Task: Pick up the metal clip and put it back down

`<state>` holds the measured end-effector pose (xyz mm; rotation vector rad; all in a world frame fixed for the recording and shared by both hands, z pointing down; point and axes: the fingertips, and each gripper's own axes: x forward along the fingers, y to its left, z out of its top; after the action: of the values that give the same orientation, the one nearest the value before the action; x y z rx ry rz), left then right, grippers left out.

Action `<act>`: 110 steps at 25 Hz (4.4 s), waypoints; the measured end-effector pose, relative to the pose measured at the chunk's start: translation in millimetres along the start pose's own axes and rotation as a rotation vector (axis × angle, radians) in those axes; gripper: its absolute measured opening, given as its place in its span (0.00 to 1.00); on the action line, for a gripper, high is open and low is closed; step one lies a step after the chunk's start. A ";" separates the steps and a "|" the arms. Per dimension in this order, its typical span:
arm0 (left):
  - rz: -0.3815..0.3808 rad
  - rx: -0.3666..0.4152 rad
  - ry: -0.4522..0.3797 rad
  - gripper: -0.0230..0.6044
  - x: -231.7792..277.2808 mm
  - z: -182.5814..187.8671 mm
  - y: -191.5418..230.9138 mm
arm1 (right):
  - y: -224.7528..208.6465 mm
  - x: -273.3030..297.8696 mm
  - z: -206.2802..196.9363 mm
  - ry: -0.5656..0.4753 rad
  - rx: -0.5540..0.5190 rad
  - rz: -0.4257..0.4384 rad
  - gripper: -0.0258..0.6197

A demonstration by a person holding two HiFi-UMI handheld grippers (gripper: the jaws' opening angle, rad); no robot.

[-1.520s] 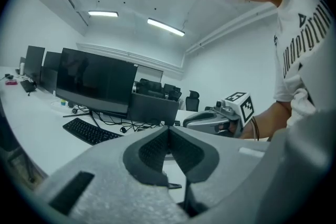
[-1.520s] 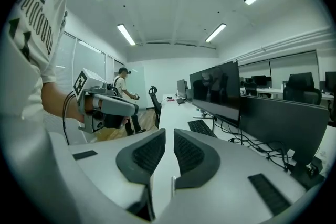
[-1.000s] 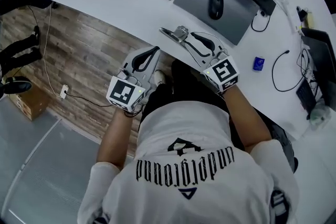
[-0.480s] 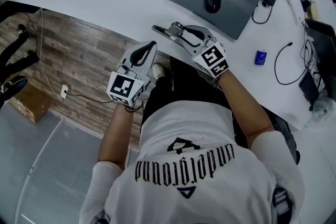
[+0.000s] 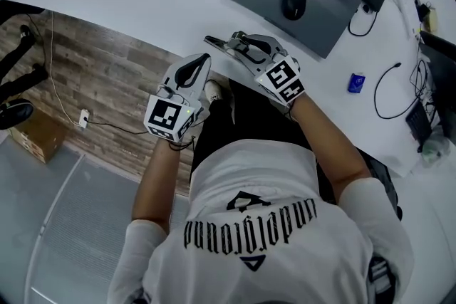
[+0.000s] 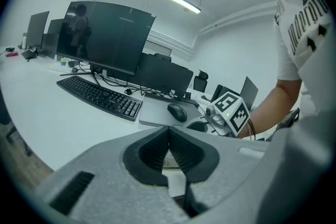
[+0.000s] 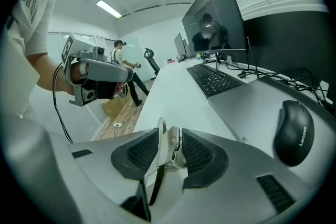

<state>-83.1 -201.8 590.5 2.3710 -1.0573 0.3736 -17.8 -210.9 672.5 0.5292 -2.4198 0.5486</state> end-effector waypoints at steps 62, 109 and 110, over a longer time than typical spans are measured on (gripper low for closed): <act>-0.091 0.178 -0.212 0.06 -219.1 54.0 -122.7 | 188.9 -187.7 120.0 -0.338 -0.217 -0.380 0.08; -0.011 0.124 -0.158 0.06 -84.6 90.4 -97.9 | 79.0 -175.6 116.1 -0.321 -0.182 -0.220 0.08; -0.013 0.119 -0.150 0.06 -82.2 89.1 -92.6 | 76.5 -170.1 115.5 -0.315 -0.174 -0.218 0.08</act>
<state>-63.9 -148.8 448.7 2.5433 -1.1140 0.2636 18.4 -163.4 461.4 0.8431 -2.6259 0.1681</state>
